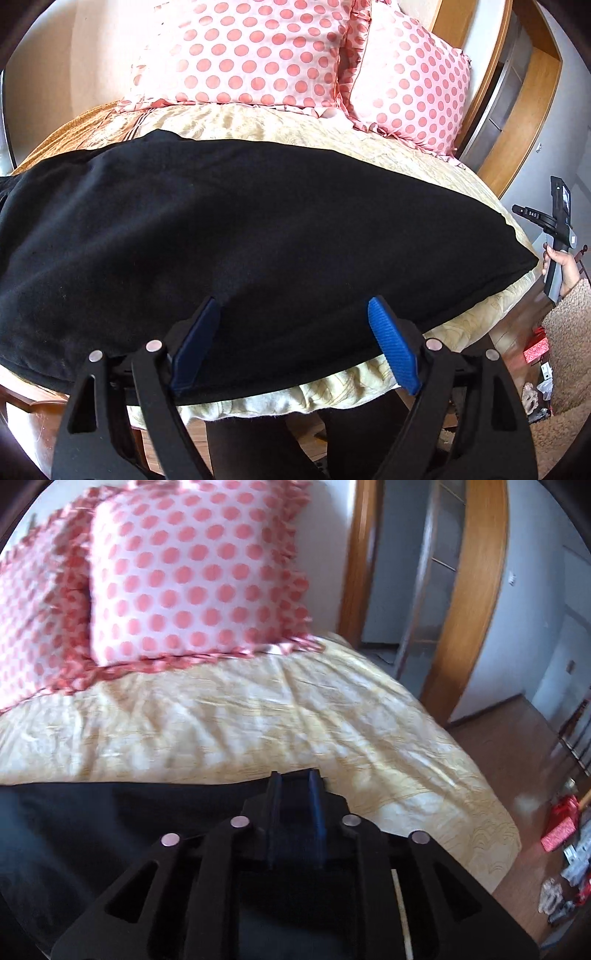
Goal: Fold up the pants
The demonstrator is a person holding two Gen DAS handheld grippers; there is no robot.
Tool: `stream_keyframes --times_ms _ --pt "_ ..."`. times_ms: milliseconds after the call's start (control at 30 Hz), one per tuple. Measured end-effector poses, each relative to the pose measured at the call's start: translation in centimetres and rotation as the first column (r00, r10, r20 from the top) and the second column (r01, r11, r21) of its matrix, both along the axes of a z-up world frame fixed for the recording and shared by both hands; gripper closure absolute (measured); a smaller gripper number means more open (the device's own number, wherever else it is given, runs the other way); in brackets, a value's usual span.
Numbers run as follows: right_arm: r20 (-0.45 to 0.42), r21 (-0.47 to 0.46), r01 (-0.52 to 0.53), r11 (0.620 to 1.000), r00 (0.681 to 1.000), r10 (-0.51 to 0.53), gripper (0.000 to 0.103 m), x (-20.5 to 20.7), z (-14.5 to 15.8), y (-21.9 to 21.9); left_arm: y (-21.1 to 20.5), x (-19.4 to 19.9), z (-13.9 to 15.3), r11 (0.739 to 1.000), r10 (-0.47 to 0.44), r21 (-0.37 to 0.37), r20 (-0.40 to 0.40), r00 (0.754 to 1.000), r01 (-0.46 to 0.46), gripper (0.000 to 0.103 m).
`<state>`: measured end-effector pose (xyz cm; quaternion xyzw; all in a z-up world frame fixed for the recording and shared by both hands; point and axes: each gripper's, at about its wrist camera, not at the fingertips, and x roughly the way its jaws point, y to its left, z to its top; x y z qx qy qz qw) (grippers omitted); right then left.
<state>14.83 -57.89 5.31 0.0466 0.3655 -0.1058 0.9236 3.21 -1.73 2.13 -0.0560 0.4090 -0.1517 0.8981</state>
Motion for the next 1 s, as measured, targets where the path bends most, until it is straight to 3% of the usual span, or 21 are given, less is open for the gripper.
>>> stream_keyframes --times_ms 67,100,133,233,300,400,467,533,600,700,800,867,1000 --pt "0.028 0.096 -0.216 0.972 0.976 0.215 0.082 -0.9 0.4 4.5 0.4 -0.3 0.2 1.0 0.008 0.003 0.01 1.0 -0.008 0.02" --pt "0.039 0.144 -0.348 0.926 0.937 0.347 0.082 -1.5 0.3 7.5 0.5 -0.4 0.3 1.0 0.015 0.004 0.013 1.0 -0.015 0.02" --pt "0.053 0.153 -0.453 0.878 0.891 0.45 0.082 -2.3 0.4 10.4 0.8 -0.5 0.3 1.0 0.023 0.001 0.013 1.0 -0.023 0.02" --pt "0.088 0.085 -0.703 0.706 0.711 0.698 0.082 -5.4 0.8 18.9 1.9 -1.0 0.5 0.999 0.049 -0.022 0.016 0.999 -0.049 0.02" --pt "0.081 0.059 -0.8 0.597 0.6 0.796 0.082 -6.9 0.8 23.1 2.5 -1.4 0.7 0.998 0.064 -0.02 0.026 0.998 -0.064 0.02" --pt "0.039 0.01 -0.864 0.503 0.503 0.863 0.082 -7.9 0.2 26.9 3.4 -1.9 1.1 0.997 0.082 -0.018 0.043 0.996 -0.081 0.017" --pt "0.028 0.025 -0.887 0.462 0.462 0.886 0.082 -8.1 -0.2 28.2 3.9 -2.0 1.1 0.996 0.089 -0.021 0.048 0.995 -0.088 0.017" --pt "0.019 0.037 -0.903 0.429 0.43 0.903 0.082 -8.4 -0.6 28.8 4.3 -2.2 1.1 0.995 0.094 -0.025 0.047 0.994 -0.093 0.017" --pt "-0.01 0.04 -0.908 0.418 0.418 0.908 0.082 -8.6 -1.0 29.5 4.5 -2.2 1.1 0.995 0.095 -0.028 0.045 0.994 -0.094 0.016" --pt "-0.07 0.022 -0.905 0.425 0.423 0.903 0.082 -8.9 -2.0 30.0 4.6 -2.2 1.0 0.995 0.094 -0.024 0.042 0.995 -0.093 0.016" --pt "-0.076 0.008 -0.899 0.437 0.436 0.897 0.081 -8.7 -2.1 30.2 4.6 -2.0 0.9 0.996 0.091 -0.026 0.042 0.995 -0.09 0.016" --pt "-0.086 -0.016 -0.899 0.438 0.438 0.895 0.073 -8.9 -2.2 30.5 4.6 -1.9 0.9 0.996 0.091 -0.026 0.041 0.995 -0.09 0.016" --pt "-0.091 -0.028 -0.908 0.418 0.419 0.904 0.073 -9.1 -2.2 30.5 4.6 -1.9 0.9 0.996 0.089 -0.028 0.041 0.995 -0.088 0.016"
